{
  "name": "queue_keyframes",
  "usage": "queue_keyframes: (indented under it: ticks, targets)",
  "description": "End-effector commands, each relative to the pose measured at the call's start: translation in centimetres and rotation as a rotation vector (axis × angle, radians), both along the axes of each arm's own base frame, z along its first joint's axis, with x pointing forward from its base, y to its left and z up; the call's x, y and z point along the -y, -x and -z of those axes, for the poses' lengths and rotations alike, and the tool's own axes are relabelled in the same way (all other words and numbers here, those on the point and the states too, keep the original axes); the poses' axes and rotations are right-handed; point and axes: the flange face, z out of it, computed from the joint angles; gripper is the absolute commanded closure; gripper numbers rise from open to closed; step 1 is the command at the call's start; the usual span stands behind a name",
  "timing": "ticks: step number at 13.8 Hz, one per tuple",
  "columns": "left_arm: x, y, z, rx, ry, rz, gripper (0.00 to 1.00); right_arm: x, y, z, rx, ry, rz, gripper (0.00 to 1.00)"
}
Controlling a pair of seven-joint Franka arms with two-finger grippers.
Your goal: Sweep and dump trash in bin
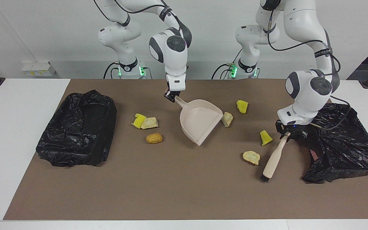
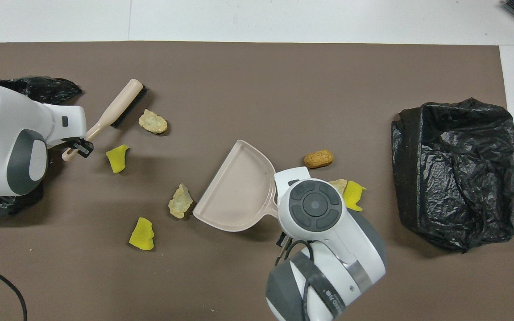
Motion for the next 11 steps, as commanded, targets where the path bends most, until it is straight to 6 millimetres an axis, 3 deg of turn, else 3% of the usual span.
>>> queue_keyframes:
  ticks: [1, 4, 8, 11]
  targets:
    - [2.5, 1.0, -0.7, -0.046, -0.057, 0.083, 1.0, 1.2, 1.5, 0.3, 0.01, -0.011, -0.122, 1.0]
    - [5.2, 3.6, -0.2, -0.133, -0.07, 0.139, 1.0, -0.8, 2.5, 2.7, 0.017, -0.003, -0.18, 1.0]
    - [9.3, 9.2, 1.0, -0.246, -0.089, 0.22, 1.0, -2.1, 3.0, 4.0, 0.019, 0.0, -0.185, 1.0]
    - [11.6, 13.1, 0.6, -0.294, -0.105, 0.26, 1.0, -2.3, 3.2, 4.3, 0.012, 0.006, -0.185, 1.0]
